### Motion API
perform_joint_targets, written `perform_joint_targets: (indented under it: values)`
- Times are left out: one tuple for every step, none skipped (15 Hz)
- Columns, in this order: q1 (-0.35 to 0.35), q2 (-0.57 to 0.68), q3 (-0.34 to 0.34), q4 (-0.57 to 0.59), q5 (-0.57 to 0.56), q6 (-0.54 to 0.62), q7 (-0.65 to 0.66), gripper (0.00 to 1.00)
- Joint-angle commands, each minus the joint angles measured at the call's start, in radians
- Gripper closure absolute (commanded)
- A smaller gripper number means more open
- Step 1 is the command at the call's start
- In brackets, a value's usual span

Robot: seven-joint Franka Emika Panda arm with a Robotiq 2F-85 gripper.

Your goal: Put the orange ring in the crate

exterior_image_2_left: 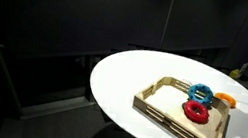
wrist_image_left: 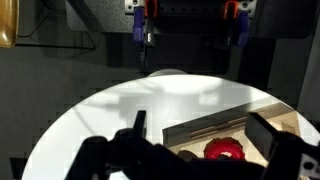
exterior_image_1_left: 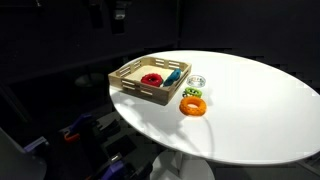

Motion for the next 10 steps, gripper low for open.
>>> perform_joint_targets:
  values:
    - [0.006, 0.041, 0.001, 0.046, 0.009, 0.001, 0.019, 0.0]
    - [0.006, 0.052, 0.003, 0.057, 0.01, 0.005, 0.022, 0.0]
    - [0.006, 0.07, 0.004, 0.073, 0.011, 0.008, 0.025, 0.0]
    - [0.005, 0.086, 0.005, 0.089, 0.012, 0.012, 0.031, 0.0]
    - [0.006, 0.101, 0.005, 0.106, 0.015, 0.014, 0.034, 0.0]
    - [0.006, 0.121, 0.006, 0.129, 0.019, 0.017, 0.04, 0.0]
    - [0.006, 0.139, 0.007, 0.148, 0.02, 0.02, 0.045, 0.0]
    - [0.005, 0.162, 0.009, 0.172, 0.022, 0.024, 0.051, 0.0]
    - [0.004, 0.184, 0.01, 0.194, 0.023, 0.028, 0.056, 0.0]
    - [0.003, 0.206, 0.012, 0.217, 0.022, 0.033, 0.063, 0.0]
